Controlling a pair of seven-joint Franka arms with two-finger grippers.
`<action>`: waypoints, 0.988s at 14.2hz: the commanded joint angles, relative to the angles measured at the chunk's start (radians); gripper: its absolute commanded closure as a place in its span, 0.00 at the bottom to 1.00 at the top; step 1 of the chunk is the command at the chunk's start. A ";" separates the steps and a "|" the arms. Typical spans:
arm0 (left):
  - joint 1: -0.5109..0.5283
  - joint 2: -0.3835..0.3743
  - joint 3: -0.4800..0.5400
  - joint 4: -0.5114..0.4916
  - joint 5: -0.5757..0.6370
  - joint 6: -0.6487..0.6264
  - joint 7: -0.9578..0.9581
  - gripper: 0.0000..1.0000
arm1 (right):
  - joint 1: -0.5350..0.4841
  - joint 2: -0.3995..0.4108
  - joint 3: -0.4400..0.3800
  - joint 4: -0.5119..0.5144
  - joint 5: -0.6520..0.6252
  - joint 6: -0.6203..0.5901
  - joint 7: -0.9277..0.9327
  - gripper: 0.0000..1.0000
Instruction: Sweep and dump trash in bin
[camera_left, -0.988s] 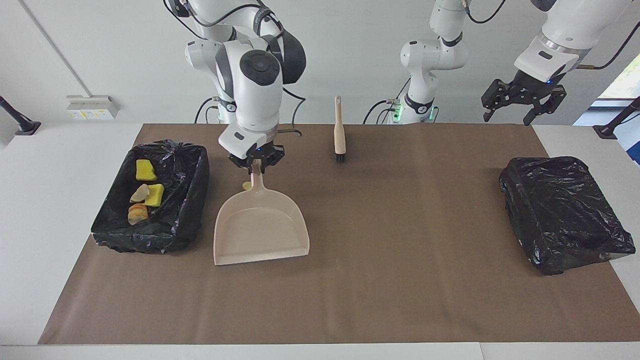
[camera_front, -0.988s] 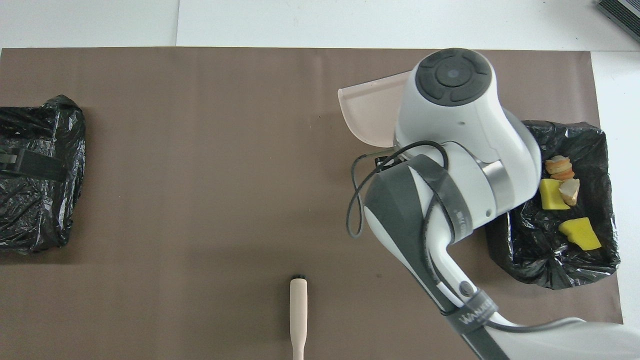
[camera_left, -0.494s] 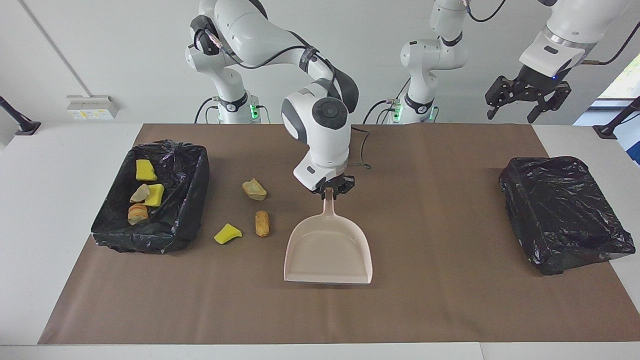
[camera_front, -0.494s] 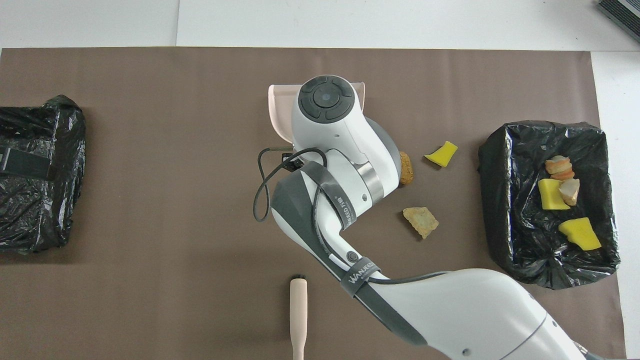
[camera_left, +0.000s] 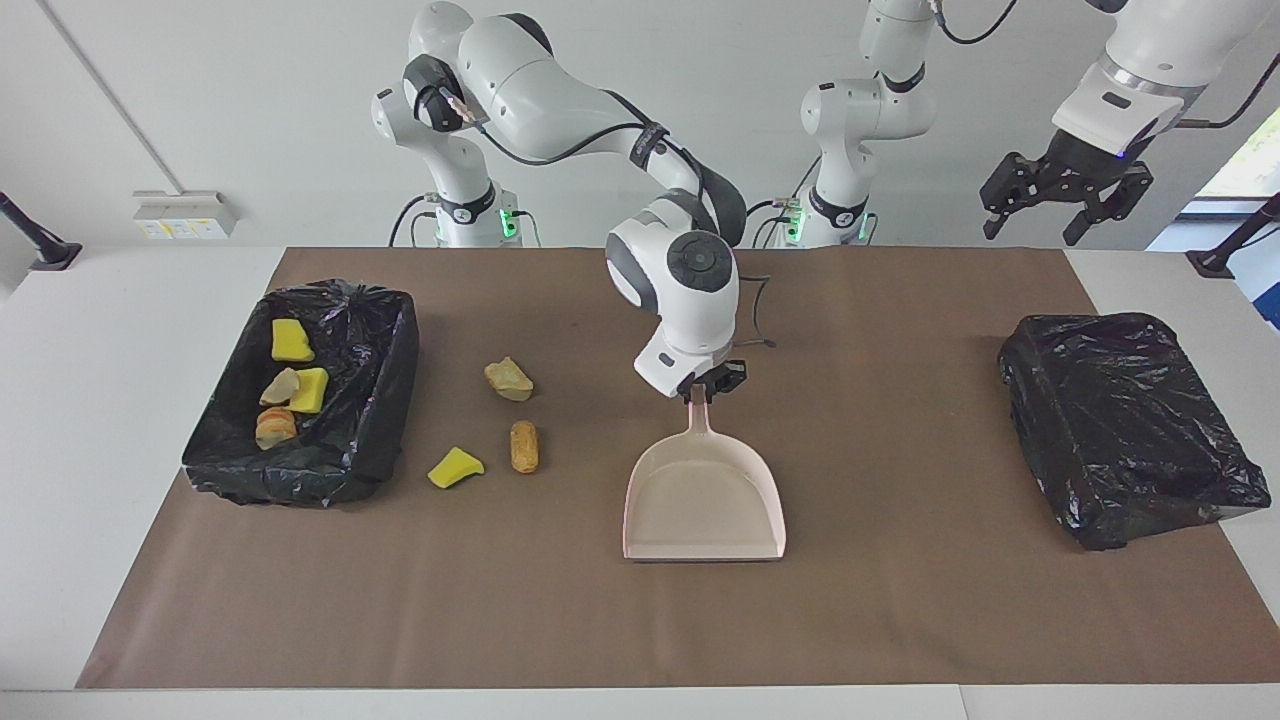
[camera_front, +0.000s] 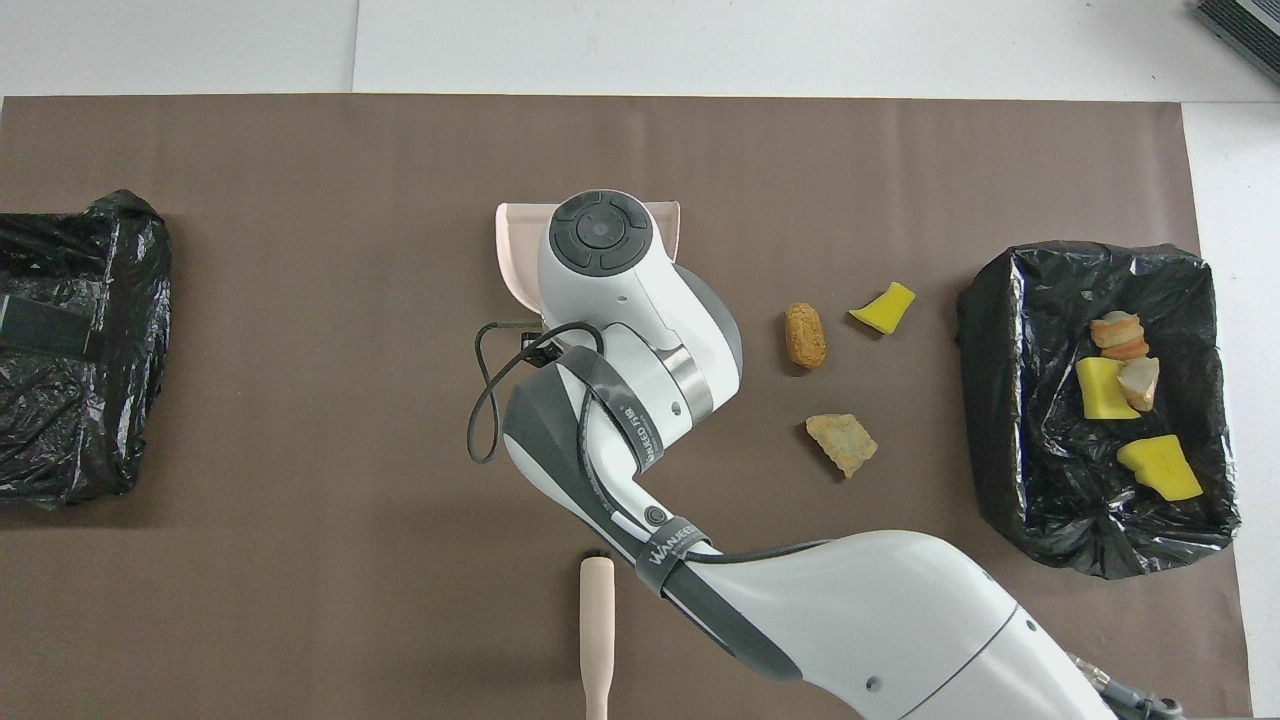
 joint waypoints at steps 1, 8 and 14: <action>0.013 -0.010 -0.007 0.001 -0.003 -0.008 -0.003 0.00 | -0.007 0.015 0.009 0.007 0.031 0.037 0.023 0.74; 0.013 -0.013 -0.007 -0.008 -0.006 -0.002 0.001 0.00 | -0.027 -0.079 0.009 -0.019 0.038 -0.058 0.011 0.00; 0.000 -0.018 -0.016 -0.014 -0.006 0.004 -0.024 0.00 | -0.036 -0.453 0.009 -0.345 0.156 -0.190 0.028 0.00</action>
